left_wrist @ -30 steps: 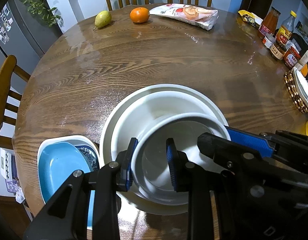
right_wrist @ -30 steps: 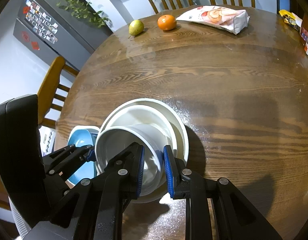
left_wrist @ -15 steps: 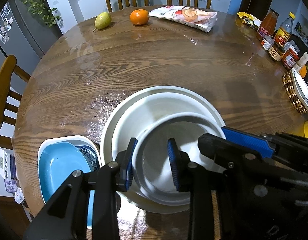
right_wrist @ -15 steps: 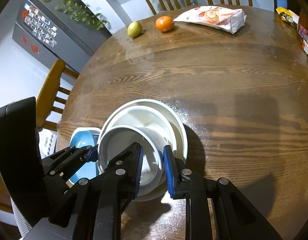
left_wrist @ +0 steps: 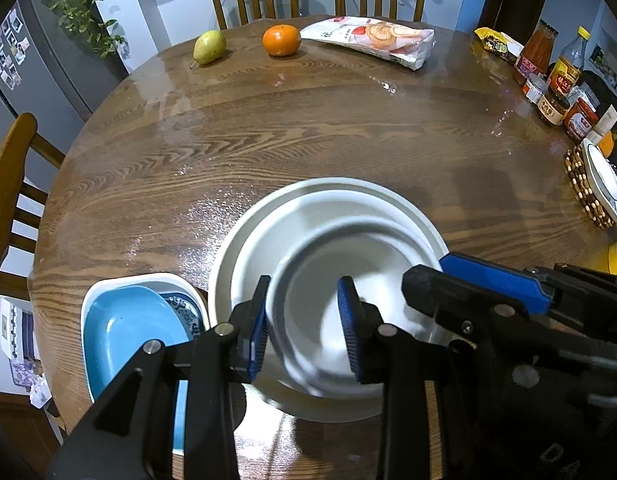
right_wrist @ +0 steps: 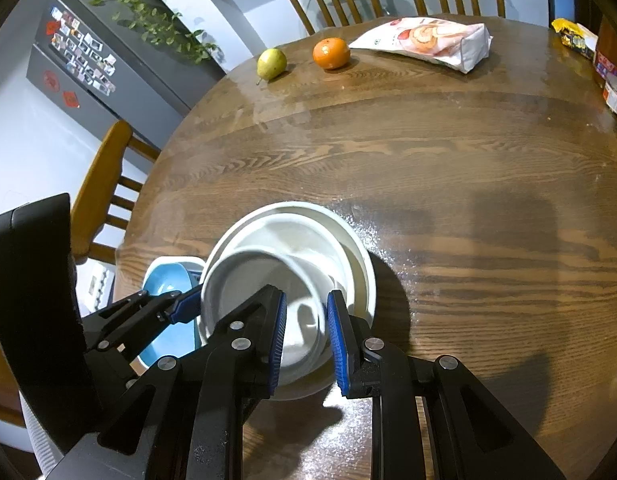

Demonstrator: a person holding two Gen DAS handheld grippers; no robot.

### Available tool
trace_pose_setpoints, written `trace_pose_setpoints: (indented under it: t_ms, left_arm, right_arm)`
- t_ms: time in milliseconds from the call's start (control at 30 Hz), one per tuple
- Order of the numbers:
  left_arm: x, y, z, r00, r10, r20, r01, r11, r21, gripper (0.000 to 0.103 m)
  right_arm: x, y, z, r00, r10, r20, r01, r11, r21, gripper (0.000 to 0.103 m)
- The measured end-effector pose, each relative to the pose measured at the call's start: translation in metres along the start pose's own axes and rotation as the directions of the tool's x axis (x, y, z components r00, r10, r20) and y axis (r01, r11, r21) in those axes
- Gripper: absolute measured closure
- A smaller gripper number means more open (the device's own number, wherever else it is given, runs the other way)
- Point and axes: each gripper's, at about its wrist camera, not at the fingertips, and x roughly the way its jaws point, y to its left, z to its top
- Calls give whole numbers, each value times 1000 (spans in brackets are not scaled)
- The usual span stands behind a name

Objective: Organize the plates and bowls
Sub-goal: 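Open the left gripper to release the ramekin inside the bowls, then raise the open left gripper away from the bowl stack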

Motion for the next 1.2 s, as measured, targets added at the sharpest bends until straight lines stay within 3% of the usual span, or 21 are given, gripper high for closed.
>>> trace_pose_setpoints:
  t_ms: [67,500,767,900,1067,1200]
  left_arm:
    - [-1,2,0,1000,3,1,-3,1000,-7,64]
    - [-11,3,-4,1000,3,26,-2,1000,-7,62]
    - [-21,4,-7,999,1,53,0,1000,-11,44]
    - [-24,5,-7,998,3,57,-2,1000,-17,43]
    - [-30,5,-9,998,7,69,-6,1000,-16,33]
    - [-34,6,-10,997,2,74,-1,1000,-17,32]
  right_arm:
    - [-1,0,0,1000,4,2,-4,1000,1,80]
    - [-8,4,-4,1000,26,17,-26,1000,-2,80]
    - [-18,-2,-8,999,38,36,-39,999,26,79]
    - [-22,-8,-9,999,29,43,-31,998,48,62]
    - [-27,-12,-11,998,29,47,-31,998,53,60]
    - [-31,-13,-13,998,25,62,-28,998,53,50]
